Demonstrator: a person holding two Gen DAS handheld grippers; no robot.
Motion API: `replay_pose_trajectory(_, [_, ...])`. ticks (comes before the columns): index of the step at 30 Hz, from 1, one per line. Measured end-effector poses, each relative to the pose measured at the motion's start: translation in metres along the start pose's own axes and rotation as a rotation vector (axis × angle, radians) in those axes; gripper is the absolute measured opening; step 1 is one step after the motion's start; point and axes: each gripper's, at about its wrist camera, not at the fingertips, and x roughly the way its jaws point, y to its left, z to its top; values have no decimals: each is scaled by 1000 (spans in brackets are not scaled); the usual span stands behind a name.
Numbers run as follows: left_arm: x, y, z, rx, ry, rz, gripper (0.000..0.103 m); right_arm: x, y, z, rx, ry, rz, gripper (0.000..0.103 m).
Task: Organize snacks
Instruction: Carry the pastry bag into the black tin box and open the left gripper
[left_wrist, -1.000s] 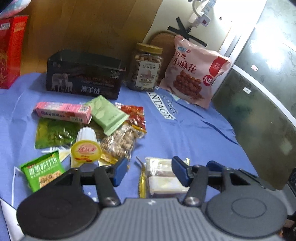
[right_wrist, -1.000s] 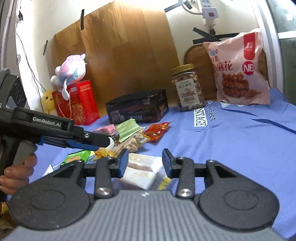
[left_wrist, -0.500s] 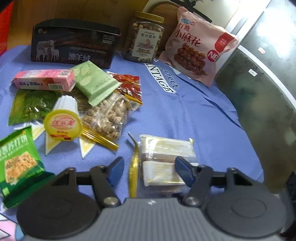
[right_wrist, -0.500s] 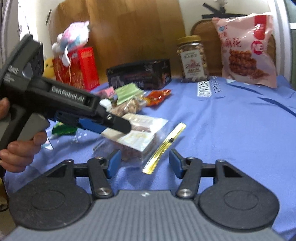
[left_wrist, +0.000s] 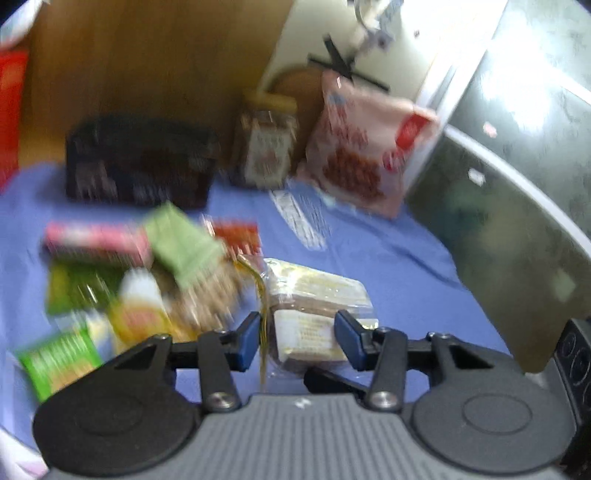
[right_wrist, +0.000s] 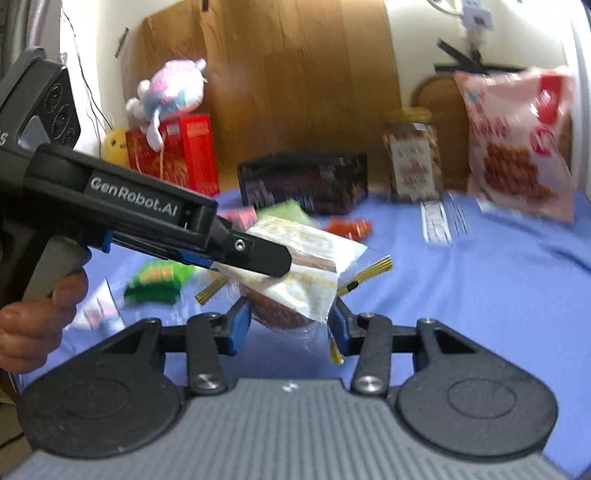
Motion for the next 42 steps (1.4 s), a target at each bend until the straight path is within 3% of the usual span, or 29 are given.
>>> replay_pose_trajectory(6, [-2, 45, 95, -38, -110, 61, 44, 71, -10, 87, -31, -84, 84, 48])
replay_pose_trajectory(10, [35, 91, 162, -60, -123, 120, 45, 141, -23, 136, -3, -53, 100, 48])
replay_pose_trajectory(13, [70, 121, 184, -100, -100, 142, 46, 188, -28, 153, -11, -6, 55, 48])
replay_pose_trajectory(17, [109, 149, 186, -125, -11, 204, 50, 226, -42, 152, 10, 84, 0, 51])
replay_pose_trajectory(19, [101, 156, 187, -106, -56, 185, 51, 216, -51, 148, 30, 52, -8, 53])
replay_pose_trajectory(21, [76, 164, 187, -84, -190, 212, 66, 196, -62, 140, 66, -3, 1, 62])
replay_pose_trajectory(22, [69, 171, 186, -70, -239, 271, 75, 187, -66, 134, 80, -23, -2, 68])
replay_pose_trajectory(24, [75, 183, 187, -59, -230, 374, 74, 178, -72, 122, 96, -20, 10, 70])
replay_pose_trajectory(25, [86, 195, 184, -79, -173, 397, 72, 181, -74, 117, 101, 4, 23, 70])
replay_pose_trajectory(27, [107, 212, 174, -162, -62, 372, 67, 193, -71, 106, 79, 71, 19, 70])
replay_pose_trajectory(29, [124, 219, 163, -214, 4, 335, 51, 206, -68, 101, 58, 106, 10, 67])
replay_pose_trajectory(34, [121, 202, 148, -269, 4, 326, 53, 217, -86, 112, 144, 112, 0, 66])
replay_pose_trajectory(37, [112, 192, 139, -269, 11, 303, 55, 210, -87, 114, 108, 113, -14, 66])
replay_pose_trajectory(40, [97, 191, 134, -257, 4, 281, 69, 202, -82, 115, 64, 121, -35, 66])
replay_pose_trajectory(42, [82, 188, 134, -247, -20, 303, 71, 189, -77, 117, 45, 97, -49, 66])
